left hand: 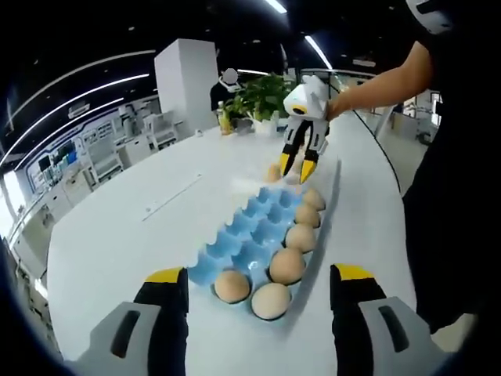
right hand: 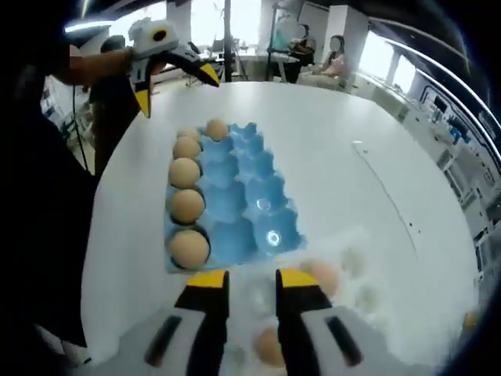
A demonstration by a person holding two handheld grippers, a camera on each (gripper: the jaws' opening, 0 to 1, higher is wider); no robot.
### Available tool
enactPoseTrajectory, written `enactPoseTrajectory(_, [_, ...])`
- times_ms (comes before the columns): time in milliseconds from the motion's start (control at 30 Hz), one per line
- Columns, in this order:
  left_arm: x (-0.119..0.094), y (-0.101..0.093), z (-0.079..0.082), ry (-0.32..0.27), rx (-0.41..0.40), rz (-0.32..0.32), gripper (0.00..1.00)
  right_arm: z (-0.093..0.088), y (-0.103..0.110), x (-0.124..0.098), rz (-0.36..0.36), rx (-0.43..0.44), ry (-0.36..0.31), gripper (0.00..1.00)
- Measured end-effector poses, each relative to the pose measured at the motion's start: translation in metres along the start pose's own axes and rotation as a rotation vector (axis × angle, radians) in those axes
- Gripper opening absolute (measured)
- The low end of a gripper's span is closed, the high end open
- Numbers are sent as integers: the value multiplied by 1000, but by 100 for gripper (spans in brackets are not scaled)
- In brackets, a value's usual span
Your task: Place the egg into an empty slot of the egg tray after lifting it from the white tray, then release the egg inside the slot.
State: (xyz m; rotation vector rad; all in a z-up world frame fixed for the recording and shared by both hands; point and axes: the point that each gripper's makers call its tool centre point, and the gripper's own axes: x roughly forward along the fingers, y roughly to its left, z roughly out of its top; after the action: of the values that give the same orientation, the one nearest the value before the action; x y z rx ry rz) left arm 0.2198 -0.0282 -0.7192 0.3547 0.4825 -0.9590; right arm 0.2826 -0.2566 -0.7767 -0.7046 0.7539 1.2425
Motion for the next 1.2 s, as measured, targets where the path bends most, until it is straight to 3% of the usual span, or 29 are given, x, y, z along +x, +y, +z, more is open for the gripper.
enactPoseTrajectory(233, [0,-1,2,1,8,-1,75,-25,-13,-15,-53,11,46,23])
enactPoseTrajectory(400, [0,-1,7,-12,21,2,75,-31,-15,-17,-54,16,59,24])
enactPoseTrajectory(600, [0,0,5,-5,21,0,74,-49,-17,-18,-55,-97,167,27])
enactPoseTrajectory(633, [0,0,5,-6,21,1,74,-44,-16,-16,-48,-93,140,27])
enactPoseTrajectory(767, [-1,1,4,-3,21,2,74,-45,-17,-14,-29,-113,150,27])
enactPoseTrajectory(900, [-2,2,3,0,16,5,74,-48,-21,-17,-7,-52,157,27])
enactPoseTrajectory(933, [-3,1,3,-2,15,6,74,-56,-24,-23,-30,-102,215,27])
enactPoseTrajectory(967, [-4,1,2,-3,16,6,74,-58,-21,-23,-10,-127,211,27])
enactPoseTrajectory(1033, [-3,3,0,6,13,6,74,-55,-20,-21,-15,-41,177,27])
enactPoseTrajectory(1133, [-1,5,1,6,15,6,74,-55,-22,-20,-17,-79,194,28])
enactPoseTrajectory(1200, [1,4,4,2,26,3,74,-54,-19,-19,-9,-152,210,27])
